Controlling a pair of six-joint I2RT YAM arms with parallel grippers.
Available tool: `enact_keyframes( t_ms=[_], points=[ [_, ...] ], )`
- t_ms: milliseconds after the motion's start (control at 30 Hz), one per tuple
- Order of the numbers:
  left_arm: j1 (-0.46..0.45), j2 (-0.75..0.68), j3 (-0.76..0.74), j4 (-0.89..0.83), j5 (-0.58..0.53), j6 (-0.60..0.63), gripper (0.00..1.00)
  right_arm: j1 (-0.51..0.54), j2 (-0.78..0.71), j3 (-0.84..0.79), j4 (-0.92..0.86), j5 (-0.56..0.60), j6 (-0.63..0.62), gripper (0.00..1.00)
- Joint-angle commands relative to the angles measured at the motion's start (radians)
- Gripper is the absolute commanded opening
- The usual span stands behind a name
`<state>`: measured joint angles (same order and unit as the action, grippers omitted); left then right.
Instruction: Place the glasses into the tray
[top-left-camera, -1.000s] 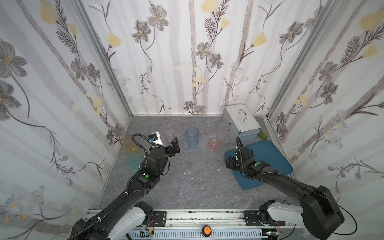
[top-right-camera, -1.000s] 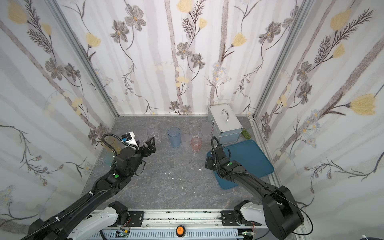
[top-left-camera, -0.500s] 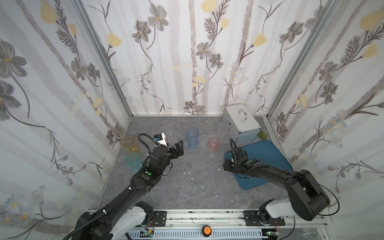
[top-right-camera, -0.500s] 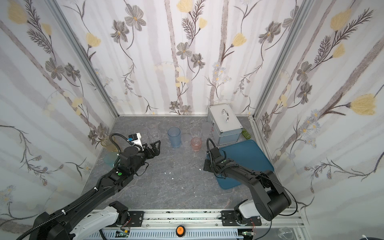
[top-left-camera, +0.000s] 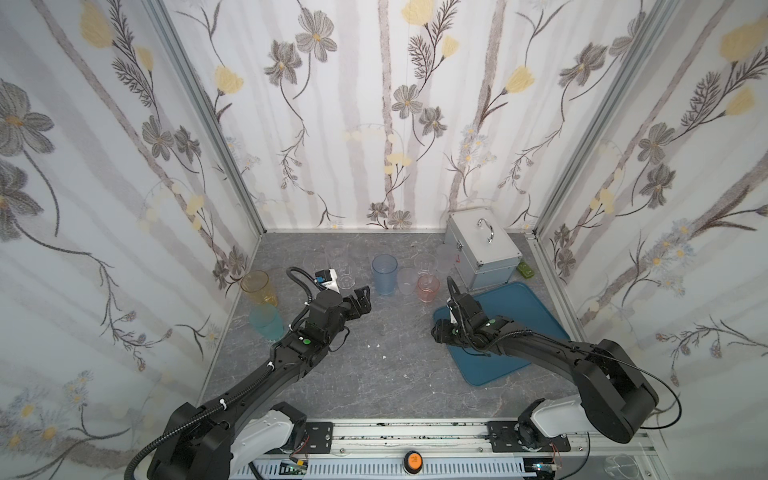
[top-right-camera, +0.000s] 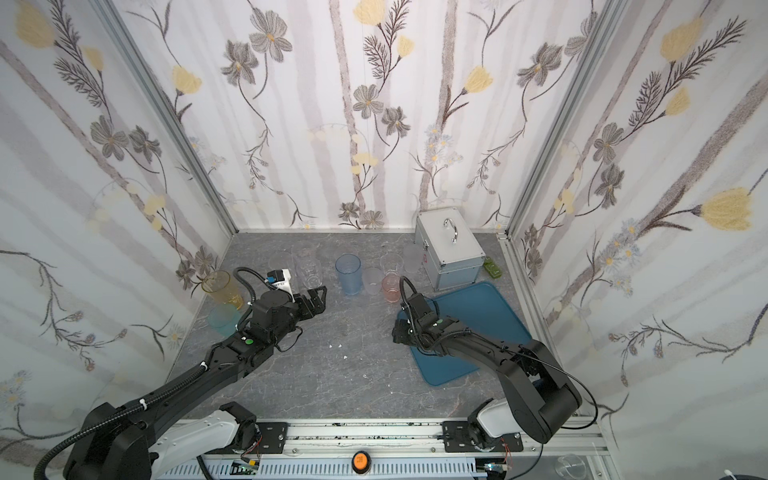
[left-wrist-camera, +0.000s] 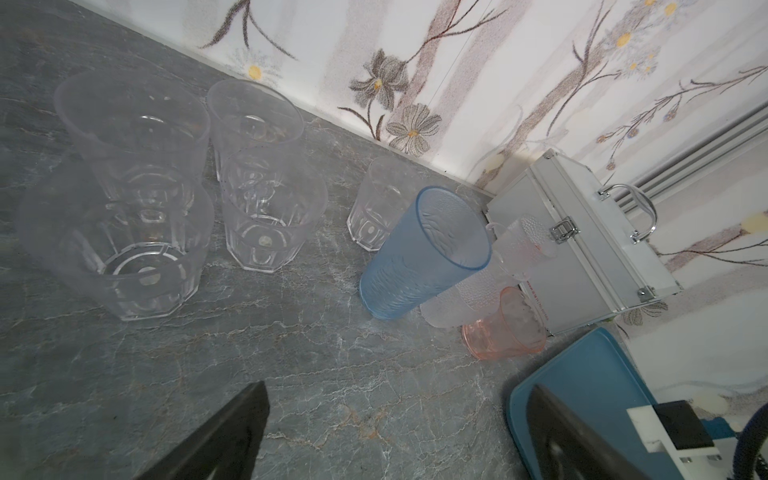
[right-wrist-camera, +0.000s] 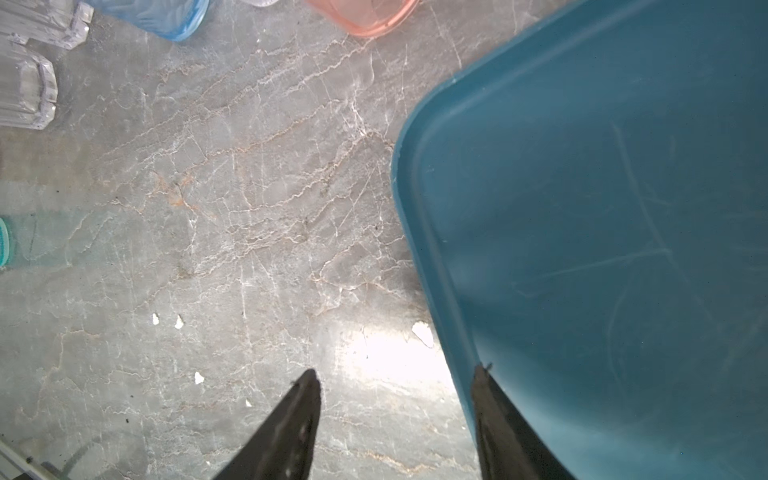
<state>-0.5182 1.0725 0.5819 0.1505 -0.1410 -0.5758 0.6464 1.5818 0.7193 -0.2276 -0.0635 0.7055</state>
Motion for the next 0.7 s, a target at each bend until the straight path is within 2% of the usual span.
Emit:
enact_keyframes(
  t_ms=[0,167,333,367,500,667],
  points=[
    [-0.009,0.022,0.056,-0.119,-0.039,0.013,0.96,0.018,0.007,-0.004,-0.043,0.041,-0.013,0.57],
    [-0.02,0.013,0.073,-0.2,-0.094,0.018,0.96,0.096,0.098,0.025,-0.032,0.011,0.006,0.57],
    [-0.02,0.001,0.07,-0.223,-0.103,0.009,0.96,0.166,0.153,0.113,0.059,-0.106,0.073,0.54],
    [-0.02,0.001,0.072,-0.228,-0.106,0.005,0.96,0.215,0.169,0.136,0.079,-0.133,0.09,0.54],
    [-0.013,0.001,0.079,-0.246,-0.11,-0.015,0.96,0.299,0.241,0.239,0.166,-0.21,0.157,0.54],
    [0.003,-0.002,0.097,-0.271,-0.101,-0.017,0.96,0.325,0.373,0.433,0.216,-0.284,0.173,0.55]
  ],
)
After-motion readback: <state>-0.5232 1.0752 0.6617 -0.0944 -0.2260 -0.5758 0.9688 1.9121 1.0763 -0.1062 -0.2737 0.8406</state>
